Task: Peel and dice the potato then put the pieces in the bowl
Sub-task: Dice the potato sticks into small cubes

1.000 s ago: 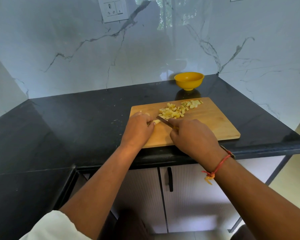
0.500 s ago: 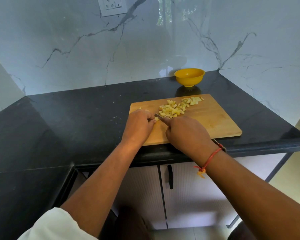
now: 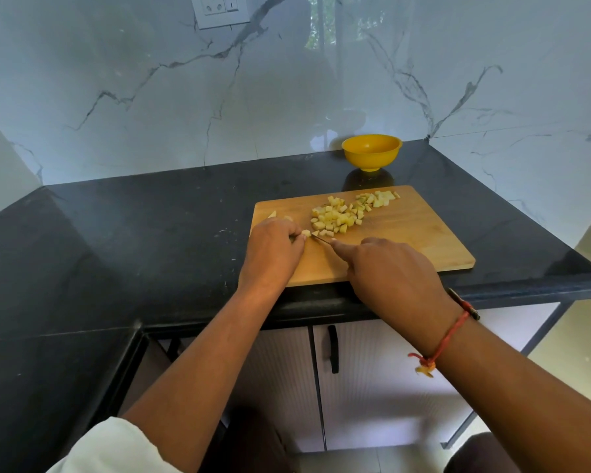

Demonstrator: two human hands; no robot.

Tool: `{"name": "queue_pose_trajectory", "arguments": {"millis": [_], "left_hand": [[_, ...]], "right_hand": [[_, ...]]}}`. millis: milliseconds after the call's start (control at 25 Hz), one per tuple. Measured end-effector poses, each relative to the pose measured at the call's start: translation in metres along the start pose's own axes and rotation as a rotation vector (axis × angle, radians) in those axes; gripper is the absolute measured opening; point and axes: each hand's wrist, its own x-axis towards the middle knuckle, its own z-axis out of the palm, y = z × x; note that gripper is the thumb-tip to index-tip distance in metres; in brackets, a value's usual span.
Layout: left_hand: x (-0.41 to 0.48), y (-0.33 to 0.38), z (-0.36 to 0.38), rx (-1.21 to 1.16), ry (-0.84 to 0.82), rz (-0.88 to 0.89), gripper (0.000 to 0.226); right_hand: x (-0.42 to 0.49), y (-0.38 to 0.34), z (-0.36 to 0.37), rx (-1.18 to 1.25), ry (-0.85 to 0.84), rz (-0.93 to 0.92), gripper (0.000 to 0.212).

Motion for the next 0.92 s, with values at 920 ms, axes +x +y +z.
{"name": "queue_pose_trajectory", "arguments": {"millis": [920], "left_hand": [[-0.002,-0.002,-0.001,-0.051,-0.023,-0.060,0.017]], "right_hand": [[0.034,0.033,-0.019,1.014,-0.144,0.391,0.029]]}}
